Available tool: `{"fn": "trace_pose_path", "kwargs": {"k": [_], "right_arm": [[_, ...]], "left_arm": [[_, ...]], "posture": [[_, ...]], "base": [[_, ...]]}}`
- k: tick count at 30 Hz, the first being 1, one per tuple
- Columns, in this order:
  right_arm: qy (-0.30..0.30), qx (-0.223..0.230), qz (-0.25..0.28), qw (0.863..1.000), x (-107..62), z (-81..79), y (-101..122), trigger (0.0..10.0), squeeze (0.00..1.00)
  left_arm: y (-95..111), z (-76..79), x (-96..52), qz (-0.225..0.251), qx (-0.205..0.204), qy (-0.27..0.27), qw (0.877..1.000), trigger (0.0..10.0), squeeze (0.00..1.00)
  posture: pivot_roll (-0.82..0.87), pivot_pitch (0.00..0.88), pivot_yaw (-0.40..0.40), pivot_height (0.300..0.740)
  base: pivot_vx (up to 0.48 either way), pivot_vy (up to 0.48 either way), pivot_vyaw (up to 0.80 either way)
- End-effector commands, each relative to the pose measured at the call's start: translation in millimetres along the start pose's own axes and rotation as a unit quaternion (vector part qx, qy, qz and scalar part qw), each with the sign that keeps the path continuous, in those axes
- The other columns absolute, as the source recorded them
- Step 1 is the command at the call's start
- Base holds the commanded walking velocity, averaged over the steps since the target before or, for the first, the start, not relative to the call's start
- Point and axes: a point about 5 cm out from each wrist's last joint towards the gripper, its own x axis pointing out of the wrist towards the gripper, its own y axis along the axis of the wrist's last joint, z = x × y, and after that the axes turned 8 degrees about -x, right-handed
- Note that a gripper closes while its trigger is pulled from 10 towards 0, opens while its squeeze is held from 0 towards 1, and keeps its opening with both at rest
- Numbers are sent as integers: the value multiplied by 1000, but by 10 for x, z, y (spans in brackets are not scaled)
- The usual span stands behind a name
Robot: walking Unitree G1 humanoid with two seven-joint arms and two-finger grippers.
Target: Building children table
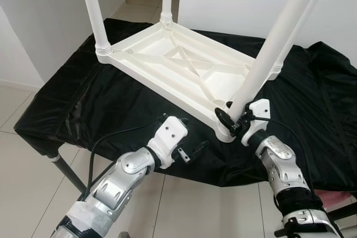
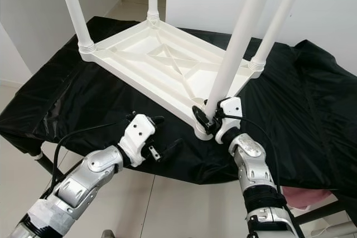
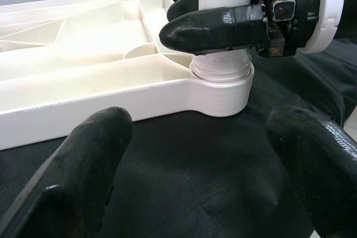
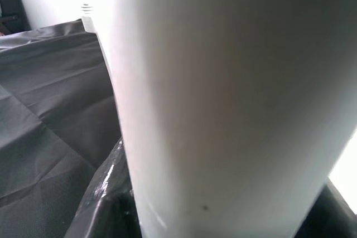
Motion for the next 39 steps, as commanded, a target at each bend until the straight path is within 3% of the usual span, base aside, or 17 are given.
{"fn": "trace_pose_path", "kwargs": {"k": [1,4,9,16,19,20,23,27,32,39], "right_arm": [[-13,7,-11,1000,-53,33,-47,10000,0],[-20,9,-11,1000,-57,30,-48,10000,0],[-82,-9,-30,996,-64,-62,-69,10000,0],[-150,14,-37,988,-103,-167,-84,10000,0],[-239,25,-55,969,-151,-179,-117,10000,0],[-239,25,-55,969,-151,-179,-117,10000,0],[-318,29,-60,946,-195,-237,-104,10000,0],[-347,36,-65,935,-209,-304,-86,10000,0],[-330,40,-66,941,-179,-407,-78,10000,0],[-343,38,-69,936,-184,-390,-57,10000,0]], "left_arm": [[14,46,6,-6,5,-51,999,10000,0],[15,47,4,-6,4,-51,999,10000,0],[13,31,-6,-7,5,-49,999,10000,0],[16,43,2,-5,3,-52,999,10000,0],[9,50,-4,-6,2,-53,999,10000,0],[9,50,-4,-6,2,-53,999,10000,0],[5,52,-10,-7,1,-52,999,10000,0],[8,58,-4,-7,0,-54,999,10000,0],[4,68,2,-9,2,-62,998,10000,0],[14,46,7,-9,4,-61,998,10000,0]], "posture": [[14,77,-36,740],[14,77,-36,740],[12,74,-35,740],[9,78,-29,740],[13,80,-29,740],[13,80,-29,740],[15,78,-29,740],[11,77,-23,740],[4,77,-14,740],[4,77,-14,740]], "base": [[0,0,0],[0,0,0],[0,0,0],[0,0,0],[0,0,0],[0,0,0],[0,0,0],[0,0,0],[0,0,0],[0,0,0]]}}
